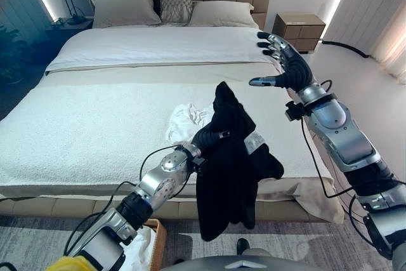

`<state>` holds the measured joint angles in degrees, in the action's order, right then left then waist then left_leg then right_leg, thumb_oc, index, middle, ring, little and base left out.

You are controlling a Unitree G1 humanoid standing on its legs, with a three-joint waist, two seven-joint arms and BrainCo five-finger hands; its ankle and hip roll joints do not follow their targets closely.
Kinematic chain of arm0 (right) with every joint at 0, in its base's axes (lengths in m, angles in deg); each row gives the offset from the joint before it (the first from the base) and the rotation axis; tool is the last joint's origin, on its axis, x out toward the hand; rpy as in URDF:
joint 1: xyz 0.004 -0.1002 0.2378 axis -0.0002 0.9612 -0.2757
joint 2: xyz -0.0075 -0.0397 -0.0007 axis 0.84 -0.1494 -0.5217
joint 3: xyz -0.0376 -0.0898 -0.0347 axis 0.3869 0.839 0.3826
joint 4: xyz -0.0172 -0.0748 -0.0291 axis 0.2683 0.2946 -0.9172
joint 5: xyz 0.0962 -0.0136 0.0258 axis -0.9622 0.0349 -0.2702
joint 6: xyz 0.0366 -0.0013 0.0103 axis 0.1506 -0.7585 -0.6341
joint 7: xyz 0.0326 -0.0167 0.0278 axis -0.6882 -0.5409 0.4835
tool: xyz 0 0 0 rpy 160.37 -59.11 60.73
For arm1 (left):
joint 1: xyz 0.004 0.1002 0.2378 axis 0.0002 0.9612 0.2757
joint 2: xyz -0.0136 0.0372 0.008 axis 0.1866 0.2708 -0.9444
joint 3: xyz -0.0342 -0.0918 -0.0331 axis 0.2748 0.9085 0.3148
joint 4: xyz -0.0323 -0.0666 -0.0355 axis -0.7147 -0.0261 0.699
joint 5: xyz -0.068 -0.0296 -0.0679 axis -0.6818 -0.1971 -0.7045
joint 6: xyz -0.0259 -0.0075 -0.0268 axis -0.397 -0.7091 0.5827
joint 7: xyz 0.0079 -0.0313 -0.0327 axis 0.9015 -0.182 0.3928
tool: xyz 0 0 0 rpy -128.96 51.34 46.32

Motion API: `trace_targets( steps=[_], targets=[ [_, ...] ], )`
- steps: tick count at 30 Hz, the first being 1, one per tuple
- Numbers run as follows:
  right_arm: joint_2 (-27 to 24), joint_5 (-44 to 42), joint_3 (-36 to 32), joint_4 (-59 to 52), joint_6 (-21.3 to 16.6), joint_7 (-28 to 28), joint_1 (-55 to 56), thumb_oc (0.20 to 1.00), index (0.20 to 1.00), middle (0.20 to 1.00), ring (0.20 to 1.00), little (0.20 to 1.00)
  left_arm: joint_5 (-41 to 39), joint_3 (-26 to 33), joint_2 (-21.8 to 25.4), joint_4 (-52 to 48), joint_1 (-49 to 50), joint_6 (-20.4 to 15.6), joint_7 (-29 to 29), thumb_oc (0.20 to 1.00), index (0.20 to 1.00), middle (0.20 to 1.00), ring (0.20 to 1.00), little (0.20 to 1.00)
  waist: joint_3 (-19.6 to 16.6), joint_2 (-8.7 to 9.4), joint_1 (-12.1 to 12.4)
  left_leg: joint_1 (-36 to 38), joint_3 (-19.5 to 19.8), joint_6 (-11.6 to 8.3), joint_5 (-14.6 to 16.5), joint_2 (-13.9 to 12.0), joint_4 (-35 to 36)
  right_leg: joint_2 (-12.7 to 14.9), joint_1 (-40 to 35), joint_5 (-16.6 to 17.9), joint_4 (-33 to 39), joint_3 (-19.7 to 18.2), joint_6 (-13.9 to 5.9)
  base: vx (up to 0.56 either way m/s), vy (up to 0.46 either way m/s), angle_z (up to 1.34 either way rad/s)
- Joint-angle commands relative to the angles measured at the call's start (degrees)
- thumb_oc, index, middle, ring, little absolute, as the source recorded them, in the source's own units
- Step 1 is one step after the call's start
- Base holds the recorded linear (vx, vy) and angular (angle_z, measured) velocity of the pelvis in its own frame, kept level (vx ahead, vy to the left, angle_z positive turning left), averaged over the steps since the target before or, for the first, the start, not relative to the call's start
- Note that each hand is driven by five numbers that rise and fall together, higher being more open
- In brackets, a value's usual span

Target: Pick up clothes into the bucket

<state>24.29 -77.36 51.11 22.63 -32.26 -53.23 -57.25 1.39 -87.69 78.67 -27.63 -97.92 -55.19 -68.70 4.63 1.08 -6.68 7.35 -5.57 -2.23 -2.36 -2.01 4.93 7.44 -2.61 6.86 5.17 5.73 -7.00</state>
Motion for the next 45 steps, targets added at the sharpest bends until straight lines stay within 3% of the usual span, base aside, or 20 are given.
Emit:
trace_targets(
  steps=[1,8,12,22,28,36,39,45],
  targets=[
    [4.12,8.15,-5.72,-0.78,-1.73,4.4,2.92,1.0,1.0,1.0,1.0,1.0,-0.38,6.72,-1.94,-3.8,-1.8,-3.88,-0.31,0.2,0.2,0.2,0.2,0.2,-0.79,2.29,1.16,-3.34,2.23,-0.01,5.06,1.12,-4.99,1.57,-0.51,-6.01,-4.47,3.19,-2.31,0.0,0.0,0.0],
    [11.87,12.98,-11.28,3.87,-1.27,8.64,14.36,1.0,1.0,1.0,1.0,1.0,0.71,15.33,-1.18,-9.68,5.59,-5.13,-1.56,0.2,0.2,0.2,0.2,0.2,0.16,2.0,1.31,-4.12,2.62,0.24,5.19,1.24,-5.37,1.66,-0.05,-6.26,-4.5,3.21,-2.2,0.0,0.006,0.04],
    [15.66,10.85,-11.58,15.55,-1.49,6.96,23.07,1.0,1.0,1.0,1.0,1.0,1.84,24.5,0.6,-17.5,11.41,-7.05,-1.95,0.2,0.2,0.2,0.2,0.2,1.87,1.97,1.8,-5.4,3.17,0.26,5.47,1.55,-6.34,1.68,0.94,-6.53,-5.22,3.28,-1.99,-0.02,0.006,0.04],
    [17.31,10.64,-9.92,43.27,0.06,4.38,28.28,1.0,1.0,1.0,1.0,1.0,12.39,41.85,5.5,-23.65,22.83,-12.72,-5.9,0.2,0.2,0.2,0.2,0.2,7.01,1.83,4.0,-12.32,5.17,0.1,5.5,2.72,-11.12,2.32,6.89,-6.93,-9.96,3.98,-1.23,-0.06,0.001,0.07],
    [17.62,12.5,-8.73,56.97,0.87,5.17,27.25,1.0,1.0,1.0,1.0,1.0,15.53,49.13,1.88,-18.86,27.23,-15.4,-12.2,0.2,0.2,0.2,0.2,0.2,10.7,1.14,5.88,-18.03,7.45,0.13,5.92,3.54,-15.89,3.48,11.5,-8.3,-15.03,5.29,-0.63,-0.05,0.01,0.17],
    [16.61,14.08,-6.75,59.94,0.55,7.62,24.92,1.0,1.0,1.0,1.0,1.0,24.13,53.06,1.75,-8.8,26.96,-16.55,-22.3,0.2,0.2,0.2,0.2,0.2,15.6,1.4,8.22,-25.16,10.77,-0.18,5.7,3.58,-20.34,5.1,17.66,-10.54,-21.51,7.96,0.18,-0.05,-0.036,0.29],
    [16.04,14.5,-4.4,59.64,-0.51,9.01,22.87,1.0,1.0,1.0,1.0,1.0,35.65,52.62,6.69,-1.17,23.55,-15.26,-29.66,0.2,0.2,0.2,0.2,0.2,17.62,1.7,8.67,-27.72,11.52,-0.5,5.57,3.34,-22.16,5.35,20.21,-11.28,-23.85,8.19,0.45,-0.05,-0.038,0.12],
    [14.25,15.88,-1.05,57.2,-2.14,10.98,19.66,1.0,1.0,1.0,1.0,1.0,40.93,48.23,13.26,12.17,16.34,-13.52,-34.98,0.2,0.2,0.2,0.2,0.2,21.25,2.57,8.69,-32.86,12.4,-0.77,5.28,3.35,-25.35,5.6,25.1,-12.22,-27.76,8.52,0.59,-0.07,-0.026,0.13]
  ],
)
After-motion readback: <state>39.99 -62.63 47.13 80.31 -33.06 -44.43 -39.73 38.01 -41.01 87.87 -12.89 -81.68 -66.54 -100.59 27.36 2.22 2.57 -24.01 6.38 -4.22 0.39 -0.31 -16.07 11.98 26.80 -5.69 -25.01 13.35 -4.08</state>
